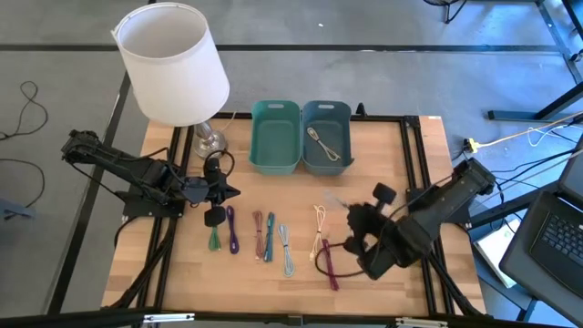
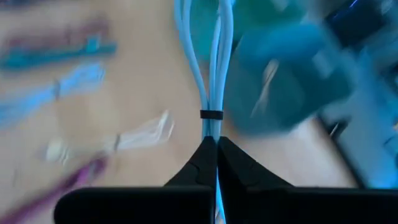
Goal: Pick and place USB-C Cables
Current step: Put the blue charger cable into the blue bin
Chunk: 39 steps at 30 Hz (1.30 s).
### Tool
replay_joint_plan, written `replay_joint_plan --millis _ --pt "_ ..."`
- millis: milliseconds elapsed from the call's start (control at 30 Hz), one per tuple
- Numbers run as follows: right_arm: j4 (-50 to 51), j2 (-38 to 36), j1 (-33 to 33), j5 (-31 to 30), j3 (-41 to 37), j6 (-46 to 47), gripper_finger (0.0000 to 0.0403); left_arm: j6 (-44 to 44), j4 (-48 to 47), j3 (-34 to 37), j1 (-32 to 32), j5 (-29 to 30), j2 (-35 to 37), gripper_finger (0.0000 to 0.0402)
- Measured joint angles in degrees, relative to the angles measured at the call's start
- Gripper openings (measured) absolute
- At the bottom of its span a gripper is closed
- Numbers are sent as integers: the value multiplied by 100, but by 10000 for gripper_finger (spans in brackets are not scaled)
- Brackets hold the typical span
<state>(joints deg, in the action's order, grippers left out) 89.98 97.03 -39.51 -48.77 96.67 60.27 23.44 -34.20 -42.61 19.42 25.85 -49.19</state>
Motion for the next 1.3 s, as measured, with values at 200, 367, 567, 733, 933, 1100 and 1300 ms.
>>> replay_joint_plan --millis 200,367,567,733,933,1100,1300 --pt "-24 -104 748 -962 294 -1011 0 109 17 0 0 -1 -48 4" --pt "-172 -111 1797 -1051 555 -1985 0 153 9 0 0 -57 -107 4" --pt "-1151 -115 3333 -71 782 -3848 0 151 15 0 0 -60 -149 4" --pt "-1976 -113 4605 1362 784 -4788 0 144 96 0 92 7 -153 3" --pt "-2288 -111 5801 2473 699 -4833 0 -171 386 0 476 172 -150 3" --pt "-2507 134 6429 3217 699 -4498 0 -215 526 0 738 467 -149 4" --pt "-2523 979 6694 3757 699 -4424 0 -219 577 0 1005 812 -149 4"
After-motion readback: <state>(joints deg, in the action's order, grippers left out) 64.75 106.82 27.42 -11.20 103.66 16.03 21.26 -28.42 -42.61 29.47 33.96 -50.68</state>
